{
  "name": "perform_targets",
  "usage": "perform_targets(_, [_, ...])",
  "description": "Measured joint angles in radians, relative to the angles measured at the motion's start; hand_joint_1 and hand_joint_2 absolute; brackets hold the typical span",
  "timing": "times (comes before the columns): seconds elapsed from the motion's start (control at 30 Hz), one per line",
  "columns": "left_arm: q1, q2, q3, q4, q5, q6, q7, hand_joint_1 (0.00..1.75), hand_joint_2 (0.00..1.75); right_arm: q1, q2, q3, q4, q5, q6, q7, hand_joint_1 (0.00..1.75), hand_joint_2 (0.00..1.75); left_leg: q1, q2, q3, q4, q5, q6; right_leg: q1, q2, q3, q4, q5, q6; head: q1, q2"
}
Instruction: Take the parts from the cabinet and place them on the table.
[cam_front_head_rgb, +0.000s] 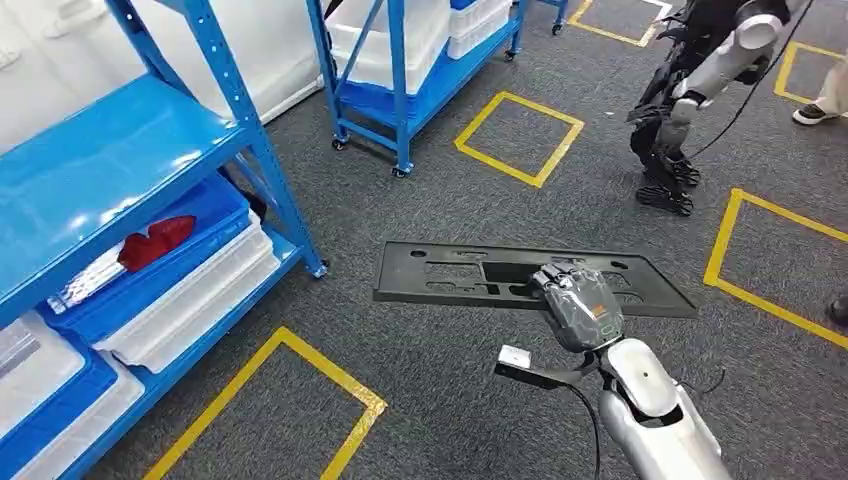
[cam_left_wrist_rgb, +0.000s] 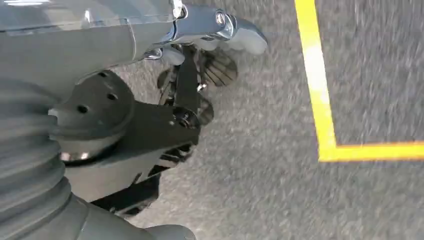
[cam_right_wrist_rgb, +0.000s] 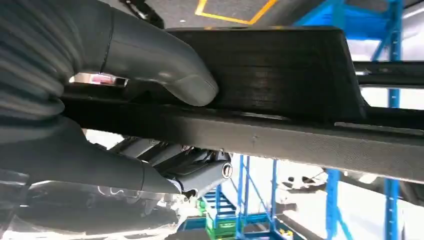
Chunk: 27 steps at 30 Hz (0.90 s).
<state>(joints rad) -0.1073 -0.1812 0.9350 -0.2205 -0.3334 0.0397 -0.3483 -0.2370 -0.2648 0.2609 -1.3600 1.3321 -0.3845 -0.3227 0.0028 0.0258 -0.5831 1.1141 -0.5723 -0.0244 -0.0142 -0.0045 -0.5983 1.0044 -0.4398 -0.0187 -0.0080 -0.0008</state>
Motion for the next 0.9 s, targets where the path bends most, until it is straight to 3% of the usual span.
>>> perform_targets(0.07, [0.004,0.0,0.0,0.0,0.0,0.002,0.005,0.0,1.75,0.003,0.004,0.0,0.0,0.001,0.0,0.003,1.75,1.75,0.001,-0.017,-0.077,0.169,-0.07,-0.004,0.001,0.024,-0.001,0.0,0.0,-0.002,0.001,0.0])
perform_targets(0.1, [0.007,0.0,0.0,0.0,0.0,0.003,0.006,0.0,1.75,0.005,0.005,0.0,0.0,0.003,0.0,0.005,1.75,1.75,0.001,-0.017,-0.1,0.216,-0.074,-0.005,0.001,0.038,0.0,0.001,0.0,-0.002,0.001,0.0])
perform_targets(0.13, [0.008,0.0,0.0,0.0,0.0,0.004,0.006,0.0,1.75,0.007,0.006,0.0,0.0,0.004,0.0,0.005,1.75,1.75,0.002,-0.017,-0.097,0.204,-0.053,-0.004,0.001,0.051,0.001,0.002,0.0,-0.002,0.001,0.0])
perform_targets(0.2, [0.008,0.0,0.0,0.0,0.0,0.008,0.006,0.0,1.75,0.009,0.007,0.0,0.0,0.006,0.0,0.005,1.75,1.75,0.005,-0.028,-0.027,0.044,0.047,0.001,0.0,0.082,0.004,0.005,-0.001,0.001,0.001,0.0])
perform_targets(0.23, [0.007,0.0,0.0,0.0,0.0,0.008,0.006,0.0,1.75,0.008,0.009,0.0,0.0,0.006,0.0,0.005,1.75,1.75,0.009,-0.06,0.014,-0.052,0.096,0.003,0.0,0.094,0.005,0.007,-0.002,0.004,0.0,0.0])
perform_targets(0.27, [0.008,0.0,0.0,0.0,0.002,0.008,0.007,0.0,1.75,0.008,0.011,0.0,0.0,0.006,0.0,0.005,1.75,1.75,0.014,-0.122,0.029,-0.084,0.089,0.007,0.001,0.104,0.0,0.009,-0.002,0.01,0.002,0.0])
perform_targets(0.3, [0.01,0.0,0.0,0.0,0.004,0.009,0.006,0.0,1.75,0.003,0.011,0.0,0.001,0.008,0.001,0.004,1.75,1.75,0.016,-0.121,0.03,-0.106,0.089,0.009,0.0,0.117,-0.01,0.015,0.001,0.018,0.003,0.0])
perform_targets(0.4, [0.004,0.0,0.0,0.0,0.011,0.011,0.005,0.0,1.75,0.003,0.012,0.0,0.002,0.008,0.0,0.003,1.75,1.75,0.009,-0.091,0.029,-0.104,0.093,0.023,-0.008,0.15,-0.021,0.005,0.015,0.043,0.001,0.0])
perform_targets(0.43, [0.002,-0.002,0.001,0.0,0.01,0.011,0.005,0.0,1.75,0.003,0.012,-0.002,0.002,0.008,0.0,0.001,1.75,1.75,0.015,-0.074,0.033,-0.118,0.102,0.037,-0.009,0.129,-0.024,0.01,0.009,0.045,0.002,0.0])
perform_targets(0.47, [-0.001,-0.003,0.001,0.0,0.011,0.01,0.004,0.0,1.75,0.0,0.012,-0.002,0.002,0.008,0.0,0.0,1.75,1.75,0.012,-0.063,0.035,-0.121,0.104,0.043,-0.001,0.069,-0.035,0.036,-0.011,0.045,0.005,0.0])
perform_targets(0.5, [-0.001,-0.003,0.001,0.0,0.01,0.01,0.004,0.0,1.75,-0.004,0.012,-0.002,0.002,0.008,0.0,0.0,1.75,1.75,0.01,-0.05,0.034,-0.121,0.104,0.047,0.001,0.033,-0.066,0.101,-0.05,0.048,0.009,0.0])
perform_targets(0.57, [0.003,-0.003,0.001,0.0,0.011,0.01,0.004,0.0,1.75,-0.007,0.015,-0.001,0.002,0.008,0.0,0.0,1.75,1.75,0.004,-0.022,0.033,-0.12,0.102,0.051,-0.003,0.013,-0.144,0.269,-0.122,0.052,0.008,0.0])
perform_targets(0.6, [0.003,-0.003,0.002,0.0,0.011,0.011,0.004,0.0,1.75,-0.006,0.015,-0.001,0.003,0.008,0.0,0.0,1.75,1.75,0.002,-0.009,0.033,-0.119,0.102,0.052,-0.003,0.011,-0.169,0.324,-0.136,0.053,0.01,0.0])
perform_targets(0.63, [0.003,-0.002,0.004,0.0,0.012,0.012,0.004,0.0,1.75,-0.005,0.015,-0.001,0.004,0.008,0.001,0.0,1.75,1.75,-0.001,0.007,0.033,-0.119,0.101,0.052,-0.003,0.01,-0.167,0.324,-0.122,0.053,0.009,0.0])
perform_targets(0.67, [0.002,-0.003,0.005,0.0,0.012,0.013,0.004,0.0,1.75,-0.005,0.015,-0.002,0.005,0.008,0.001,0.0,1.75,1.75,-0.002,0.019,0.033,-0.119,0.101,0.052,-0.003,0.007,-0.139,0.274,-0.092,0.051,0.009,0.0])
perform_targets(0.7, [0.0,-0.003,0.005,0.0,0.012,0.013,0.004,0.0,1.75,-0.006,0.015,-0.002,0.005,0.008,0.0,0.0,1.75,1.75,-0.003,0.03,0.034,-0.119,0.1,0.052,-0.001,-0.001,-0.091,0.186,-0.052,0.047,0.009,0.0])
perform_targets(0.73, [-0.001,-0.003,0.005,0.0,0.012,0.012,0.004,0.0,1.75,-0.007,0.015,-0.003,0.005,0.008,0.0,0.0,1.75,1.75,-0.004,0.041,0.036,-0.119,0.098,0.05,0.002,-0.022,-0.031,0.081,-0.013,0.042,0.009,0.0])
perform_targets(0.77, [-0.002,-0.003,0.005,0.0,0.012,0.011,0.004,0.0,1.75,-0.008,0.015,-0.005,0.004,0.008,0.0,0.0,1.75,1.75,-0.008,0.047,0.039,-0.119,0.096,0.048,0.01,-0.077,0.008,0.005,-0.013,0.033,0.009,0.0])
perform_targets(0.8, [-0.002,-0.004,0.005,0.0,0.011,0.011,0.004,0.0,1.75,-0.009,0.015,-0.007,0.004,0.008,0.0,0.0,1.75,1.75,-0.014,0.056,0.038,-0.118,0.093,0.043,0.019,-0.083,0.009,0.004,-0.011,0.025,0.007,0.0])
perform_targets(0.83, [-0.002,-0.004,0.005,0.0,0.011,0.011,0.003,0.0,1.75,-0.009,0.015,-0.008,0.002,0.008,0.0,0.0,1.75,1.75,-0.014,0.062,0.04,-0.118,0.092,0.038,0.02,-0.064,0.006,0.002,-0.01,0.021,0.006,0.0])
perform_targets(0.9, [-0.003,-0.005,0.005,0.0,0.011,0.011,0.003,0.0,1.75,-0.007,0.013,-0.013,0.002,0.008,0.0,0.0,1.75,1.75,-0.012,0.083,0.044,-0.122,0.092,0.03,0.022,-0.044,0.001,0.001,-0.008,0.015,0.006,0.0])
